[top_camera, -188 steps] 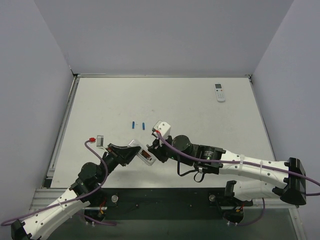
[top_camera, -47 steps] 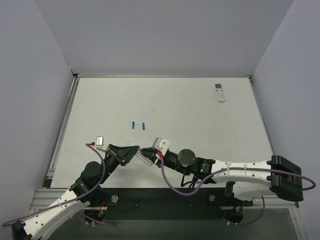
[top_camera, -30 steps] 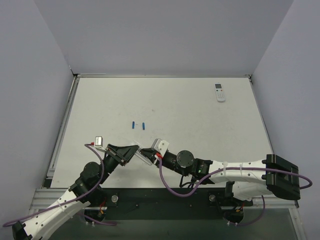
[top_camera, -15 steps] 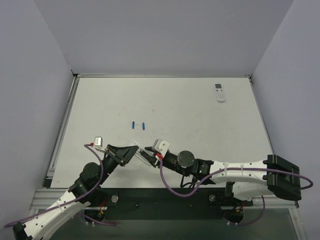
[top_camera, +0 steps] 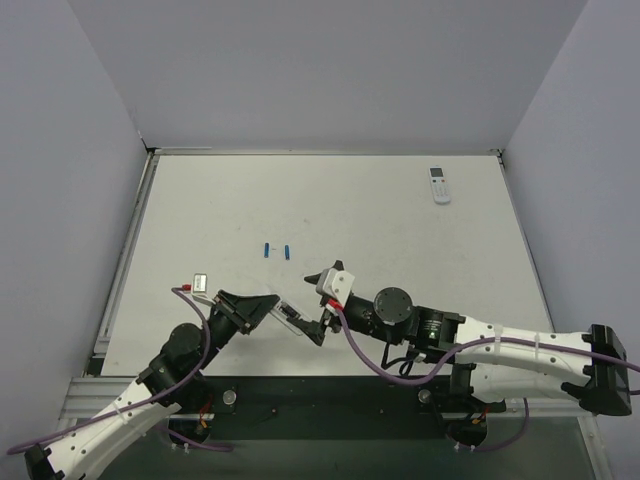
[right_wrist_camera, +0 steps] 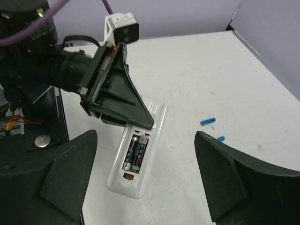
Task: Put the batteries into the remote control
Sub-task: Load the battery into the remote control.
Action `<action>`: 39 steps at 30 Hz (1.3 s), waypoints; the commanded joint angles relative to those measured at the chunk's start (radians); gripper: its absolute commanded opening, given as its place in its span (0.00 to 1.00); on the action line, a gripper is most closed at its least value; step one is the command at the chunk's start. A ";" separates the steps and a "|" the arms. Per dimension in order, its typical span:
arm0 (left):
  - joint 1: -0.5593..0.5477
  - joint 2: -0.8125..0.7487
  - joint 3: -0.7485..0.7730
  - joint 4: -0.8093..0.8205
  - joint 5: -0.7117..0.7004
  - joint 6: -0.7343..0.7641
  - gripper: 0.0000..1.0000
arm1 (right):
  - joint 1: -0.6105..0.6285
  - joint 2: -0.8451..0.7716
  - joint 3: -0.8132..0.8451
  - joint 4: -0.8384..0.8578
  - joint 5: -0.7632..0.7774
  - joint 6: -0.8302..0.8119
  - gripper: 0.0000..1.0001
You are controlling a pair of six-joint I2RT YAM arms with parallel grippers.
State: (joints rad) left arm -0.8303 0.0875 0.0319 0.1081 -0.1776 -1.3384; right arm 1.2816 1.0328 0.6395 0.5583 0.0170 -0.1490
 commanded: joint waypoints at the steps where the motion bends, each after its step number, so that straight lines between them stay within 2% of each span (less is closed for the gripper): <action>1: -0.003 0.024 0.075 0.004 0.029 0.085 0.00 | -0.030 -0.068 0.140 -0.281 -0.125 -0.026 0.80; 7: -0.001 0.077 0.108 0.048 0.093 0.146 0.00 | -0.048 -0.071 0.267 -0.552 -0.258 -0.176 0.79; 12: -0.001 0.167 0.111 0.182 0.171 0.186 0.00 | -0.057 -0.066 0.310 -0.704 -0.319 -0.300 0.77; 16: -0.003 0.264 0.126 0.298 0.254 0.215 0.00 | -0.057 -0.088 0.293 -0.722 -0.339 -0.382 0.73; 18: -0.003 0.320 0.144 0.338 0.300 0.240 0.00 | -0.056 -0.091 0.289 -0.733 -0.347 -0.423 0.65; 24: -0.001 0.435 0.203 0.415 0.392 0.281 0.00 | -0.056 -0.066 0.296 -0.761 -0.341 -0.478 0.53; 26: -0.003 0.451 0.218 0.416 0.406 0.292 0.00 | -0.057 -0.051 0.302 -0.761 -0.332 -0.486 0.46; 39: -0.003 0.474 0.229 0.415 0.428 0.294 0.00 | -0.057 -0.022 0.330 -0.722 -0.330 -0.538 0.34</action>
State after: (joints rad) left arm -0.8307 0.5556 0.2028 0.4465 0.2256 -1.0599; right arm 1.2301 1.0084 0.9192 -0.1982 -0.2935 -0.6598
